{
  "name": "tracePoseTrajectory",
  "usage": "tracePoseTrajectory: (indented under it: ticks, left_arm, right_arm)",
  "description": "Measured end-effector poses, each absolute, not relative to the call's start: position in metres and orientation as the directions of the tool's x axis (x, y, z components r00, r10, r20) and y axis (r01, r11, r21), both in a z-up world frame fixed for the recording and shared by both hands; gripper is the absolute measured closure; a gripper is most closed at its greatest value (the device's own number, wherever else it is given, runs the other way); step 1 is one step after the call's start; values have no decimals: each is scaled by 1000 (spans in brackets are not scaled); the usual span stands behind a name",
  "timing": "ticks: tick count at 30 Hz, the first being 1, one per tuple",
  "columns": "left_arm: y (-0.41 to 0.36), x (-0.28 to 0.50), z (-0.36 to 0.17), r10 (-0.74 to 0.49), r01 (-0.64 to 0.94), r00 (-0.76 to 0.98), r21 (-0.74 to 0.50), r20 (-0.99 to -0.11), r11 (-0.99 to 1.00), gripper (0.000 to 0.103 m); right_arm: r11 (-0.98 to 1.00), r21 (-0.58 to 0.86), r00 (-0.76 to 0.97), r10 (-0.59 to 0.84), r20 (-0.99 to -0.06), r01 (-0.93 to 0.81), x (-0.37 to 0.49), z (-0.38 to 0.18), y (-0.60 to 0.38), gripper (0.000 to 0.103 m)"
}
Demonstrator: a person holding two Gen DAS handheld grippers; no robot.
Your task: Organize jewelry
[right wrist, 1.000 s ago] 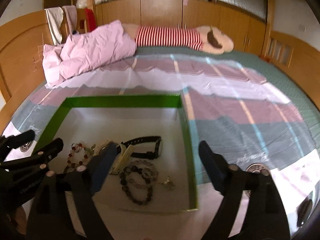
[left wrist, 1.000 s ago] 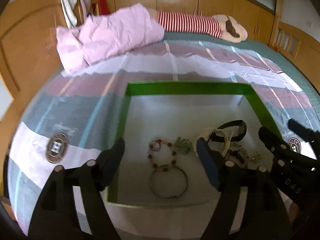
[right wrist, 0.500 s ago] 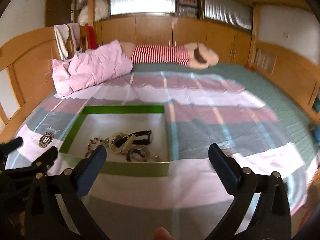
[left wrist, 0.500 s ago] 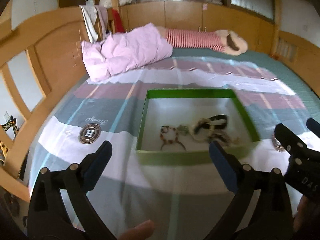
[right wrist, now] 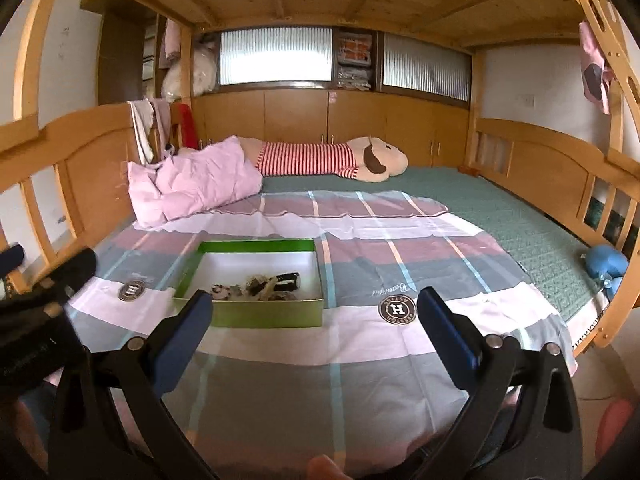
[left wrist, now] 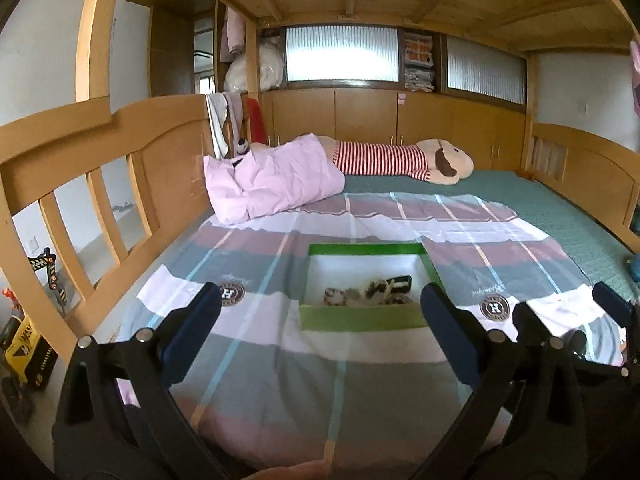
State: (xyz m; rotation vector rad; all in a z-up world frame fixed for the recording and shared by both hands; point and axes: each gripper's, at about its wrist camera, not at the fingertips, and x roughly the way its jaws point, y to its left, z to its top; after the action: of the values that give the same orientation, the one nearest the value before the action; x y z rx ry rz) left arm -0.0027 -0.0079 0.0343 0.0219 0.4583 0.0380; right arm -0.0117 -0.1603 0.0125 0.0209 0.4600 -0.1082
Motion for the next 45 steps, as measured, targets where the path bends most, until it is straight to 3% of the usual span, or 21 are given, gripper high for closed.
tracePoseTrajectory:
  ticks: [14, 45]
  left_arm:
    - [-3, -27, 50, 49, -40, 920, 30, -390, 999, 4]
    - [-4, -30, 48, 50, -38, 914, 38, -403, 999, 4]
  right_arm:
    - [989, 20, 909, -128, -397, 147, -27, 28, -165, 3]
    - [987, 36, 917, -130, -377, 154, -37, 29, -169, 3]
